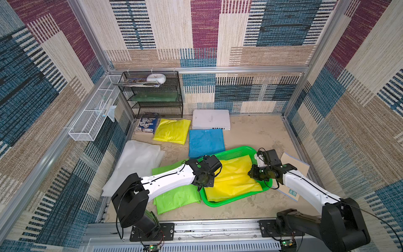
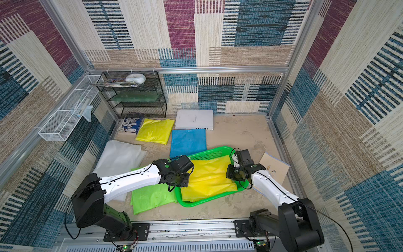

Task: Put the folded raincoat in the basket
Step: Adjust the basket at the center of the board, then place the raincoat in the basket.

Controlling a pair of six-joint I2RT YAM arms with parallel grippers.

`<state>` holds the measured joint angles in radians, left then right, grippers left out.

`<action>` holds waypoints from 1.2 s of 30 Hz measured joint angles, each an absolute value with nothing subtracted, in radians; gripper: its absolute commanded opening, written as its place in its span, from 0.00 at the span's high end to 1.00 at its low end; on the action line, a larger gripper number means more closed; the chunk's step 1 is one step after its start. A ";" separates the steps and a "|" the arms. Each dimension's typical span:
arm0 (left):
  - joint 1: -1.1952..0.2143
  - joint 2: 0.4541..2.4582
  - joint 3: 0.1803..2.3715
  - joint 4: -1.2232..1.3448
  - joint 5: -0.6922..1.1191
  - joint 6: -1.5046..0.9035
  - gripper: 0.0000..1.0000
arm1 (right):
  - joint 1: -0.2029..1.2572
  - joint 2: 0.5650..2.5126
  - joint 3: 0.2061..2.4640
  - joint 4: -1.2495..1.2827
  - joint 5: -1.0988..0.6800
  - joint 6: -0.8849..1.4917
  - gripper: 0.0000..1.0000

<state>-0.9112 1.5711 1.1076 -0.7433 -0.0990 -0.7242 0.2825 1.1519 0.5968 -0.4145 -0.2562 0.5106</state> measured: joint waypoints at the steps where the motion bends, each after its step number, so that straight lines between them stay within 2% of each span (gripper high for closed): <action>1: -0.899 1.568 1.108 -0.746 -0.097 -0.712 1.00 | 0.290 1.122 0.584 -0.418 -0.264 0.526 1.00; 7: -0.843 1.559 1.133 -0.770 -0.078 -0.622 1.00 | 0.340 1.004 0.574 -0.429 -0.275 0.613 1.00; 12: -0.853 1.539 1.145 -0.790 -0.040 -0.628 1.00 | 0.343 1.047 0.660 -0.462 -0.247 0.607 1.00; 21: -0.904 1.386 1.118 -0.809 0.012 -0.704 1.00 | 0.345 1.116 0.793 -0.494 -0.231 0.522 1.00; 34: -0.929 1.502 1.124 -0.800 0.010 -0.719 1.00 | 0.345 1.195 0.705 -0.433 -0.199 0.509 1.00; 36: -0.929 1.510 1.119 -0.796 0.000 -0.723 0.97 | 0.345 1.210 0.696 -0.420 -0.194 0.508 1.00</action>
<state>-0.9291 1.5101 1.1191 -0.7963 -0.0002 -0.7235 0.3447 1.2102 0.6956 -0.4198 -0.1944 0.5079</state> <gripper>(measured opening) 0.066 0.085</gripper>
